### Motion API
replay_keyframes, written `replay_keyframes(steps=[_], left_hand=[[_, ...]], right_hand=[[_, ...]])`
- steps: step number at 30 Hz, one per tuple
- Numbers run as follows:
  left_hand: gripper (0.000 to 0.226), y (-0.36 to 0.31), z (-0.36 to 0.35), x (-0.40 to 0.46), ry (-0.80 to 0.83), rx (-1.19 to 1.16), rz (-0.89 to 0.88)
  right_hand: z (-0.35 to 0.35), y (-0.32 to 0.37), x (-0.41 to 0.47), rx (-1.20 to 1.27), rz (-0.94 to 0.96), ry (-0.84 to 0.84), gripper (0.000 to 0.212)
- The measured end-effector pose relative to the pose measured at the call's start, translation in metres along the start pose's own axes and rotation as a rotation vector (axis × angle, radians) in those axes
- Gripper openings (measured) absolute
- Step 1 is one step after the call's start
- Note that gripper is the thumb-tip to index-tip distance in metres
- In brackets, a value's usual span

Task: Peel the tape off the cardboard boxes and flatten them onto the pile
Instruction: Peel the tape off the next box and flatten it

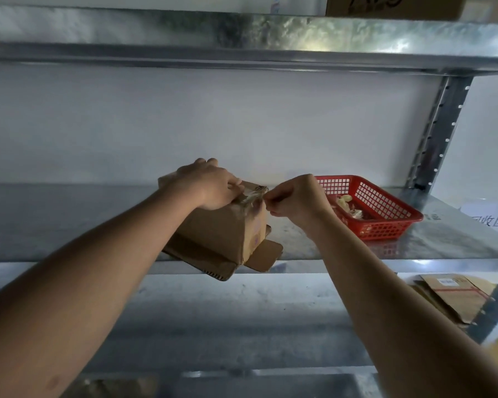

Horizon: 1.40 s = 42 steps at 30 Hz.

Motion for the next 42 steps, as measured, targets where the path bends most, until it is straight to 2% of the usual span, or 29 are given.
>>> replay_keyframes(steps=[2,4,5,6,9,12,13,16,19,24,27,31,36,40,42], left_hand=[[0.051,-0.001,-0.002,0.0,-0.021,-0.007,-0.001],[0.048,-0.002,-0.004,0.002,-0.034,-0.022,-0.01],[0.047,-0.003,-0.005,0.004,-0.035,-0.035,-0.019],[0.045,-0.003,-0.006,0.006,-0.031,-0.057,-0.03],[0.038,-0.003,-0.01,0.013,-0.001,-0.195,-0.098],[0.032,-0.008,-0.019,0.016,0.069,-0.389,-0.251],[0.036,-0.008,-0.022,0.016,0.113,-0.453,-0.281],[0.042,-0.003,-0.026,0.017,0.175,-0.525,-0.285],[0.045,-0.002,-0.028,0.022,0.195,-0.504,-0.253],[0.045,-0.001,-0.031,0.026,0.178,-0.522,-0.271],[0.045,0.0,-0.033,0.027,0.158,-0.536,-0.278],[0.045,-0.001,-0.031,0.025,0.121,-0.511,-0.311],[0.043,-0.001,-0.03,0.026,0.143,-0.491,-0.294],[0.034,-0.004,-0.025,0.035,0.217,-0.657,-0.277],[0.033,-0.007,-0.021,0.04,0.199,-0.656,-0.264]], right_hand=[[0.0,0.003,0.001,-0.035,-0.035,0.111,0.028],[-0.001,0.004,0.0,0.046,-0.094,0.121,0.02],[-0.002,0.004,-0.003,0.101,-0.124,0.086,0.01],[-0.003,0.004,-0.004,0.129,-0.138,0.034,0.011],[-0.008,-0.001,-0.003,0.082,-0.109,-0.13,0.029],[-0.016,-0.004,-0.003,0.155,-0.113,-0.244,0.01],[-0.018,-0.003,-0.004,0.184,-0.098,-0.261,0.008],[-0.025,-0.001,-0.005,0.137,-0.015,-0.296,0.026],[-0.031,-0.001,-0.007,0.114,0.009,-0.328,0.022],[-0.032,-0.005,-0.006,0.125,-0.076,-0.363,0.02],[-0.031,0.001,-0.004,-0.001,-0.025,-0.361,0.011],[-0.032,0.01,-0.007,-0.171,0.077,-0.341,0.017],[-0.038,0.014,-0.013,-0.247,0.141,-0.264,0.018],[-0.033,0.02,-0.017,-0.336,0.3,-0.188,0.017],[-0.027,0.021,-0.02,-0.343,0.366,-0.147,0.017]])
Point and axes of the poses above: each hand's wrist, its own x-axis towards the middle knuckle, its own z-axis out of the back of the hand, y = z × x, the point moved 4 cm from there along x, towards the middle knuckle, and after that the axes turned 9 degrees about z, right-handed, at the moved point
